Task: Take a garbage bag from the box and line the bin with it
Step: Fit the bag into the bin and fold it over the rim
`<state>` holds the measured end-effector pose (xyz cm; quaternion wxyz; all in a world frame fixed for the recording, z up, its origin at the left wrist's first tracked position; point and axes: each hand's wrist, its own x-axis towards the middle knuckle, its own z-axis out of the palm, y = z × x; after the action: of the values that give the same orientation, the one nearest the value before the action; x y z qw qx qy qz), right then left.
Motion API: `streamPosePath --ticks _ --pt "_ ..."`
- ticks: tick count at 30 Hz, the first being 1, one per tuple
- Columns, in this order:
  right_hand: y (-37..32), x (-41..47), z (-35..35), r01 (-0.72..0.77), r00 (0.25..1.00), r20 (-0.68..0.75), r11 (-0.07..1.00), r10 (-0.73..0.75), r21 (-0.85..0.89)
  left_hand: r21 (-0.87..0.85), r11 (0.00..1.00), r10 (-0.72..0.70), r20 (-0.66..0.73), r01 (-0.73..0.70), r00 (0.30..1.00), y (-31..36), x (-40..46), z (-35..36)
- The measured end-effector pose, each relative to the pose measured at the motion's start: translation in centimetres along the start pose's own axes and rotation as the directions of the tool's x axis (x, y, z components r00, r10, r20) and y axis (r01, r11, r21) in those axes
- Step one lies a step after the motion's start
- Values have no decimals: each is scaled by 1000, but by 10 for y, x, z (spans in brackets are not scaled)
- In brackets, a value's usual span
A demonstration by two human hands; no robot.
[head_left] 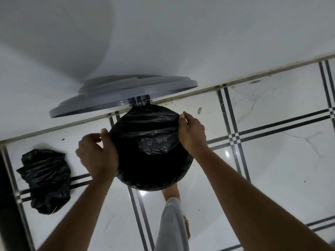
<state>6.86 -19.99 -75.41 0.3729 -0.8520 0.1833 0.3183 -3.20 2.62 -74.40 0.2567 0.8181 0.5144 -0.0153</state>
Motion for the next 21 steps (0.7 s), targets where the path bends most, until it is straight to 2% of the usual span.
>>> streamPosePath --ticks 1,2,3,4,5,6,8,9,11,13,15,16,18,19,21 --pt "1 -3 1 41 999 -17 999 -41 -5 -8 965 263 -44 -264 964 4 -17 0" --pt "2 -6 3 73 997 -23 997 -73 -5 -56 863 504 36 -502 863 5 -36 2" --pt "4 -9 6 90 996 -21 996 -90 7 -106 733 679 186 -672 710 -1 -52 11" --pt "4 -12 9 95 995 -18 995 -94 27 -105 629 744 370 -770 557 -8 -66 22" --pt "6 -13 11 91 996 -11 995 -91 45 -36 578 700 535 -815 473 -16 -77 36" --pt "7 -14 13 93 996 -9 994 -92 59 74 570 588 659 -818 469 -26 -83 48" --pt "9 -15 16 98 995 -17 993 -97 70 254 596 364 760 -761 538 -30 -85 64" --pt "10 -14 17 102 995 -19 992 -101 70 268 618 354 745 -739 566 -33 -82 70" --pt "10 -14 18 100 995 -19 993 -99 63 195 691 451 636 -696 626 -33 -81 76" --pt "10 -14 18 107 994 -31 992 -105 64 127 779 486 497 -614 719 -28 -83 84" --pt "12 -14 19 122 992 -46 990 -119 69 69 883 396 423 -465 815 -21 -79 95" --pt "14 -13 20 129 991 -53 989 -125 71 58 924 317 439 -379 841 -21 -75 104" --pt "16 -12 24 142 988 -69 987 -137 72 135 948 176 526 -287 832 -21 -62 125" --pt "18 -10 26 150 986 -80 986 -144 71 217 923 142 574 -317 806 -15 -60 132" --pt "22 -7 30 169 981 -108 984 -162 63 331 858 48 710 -394 702 -2 -53 142"
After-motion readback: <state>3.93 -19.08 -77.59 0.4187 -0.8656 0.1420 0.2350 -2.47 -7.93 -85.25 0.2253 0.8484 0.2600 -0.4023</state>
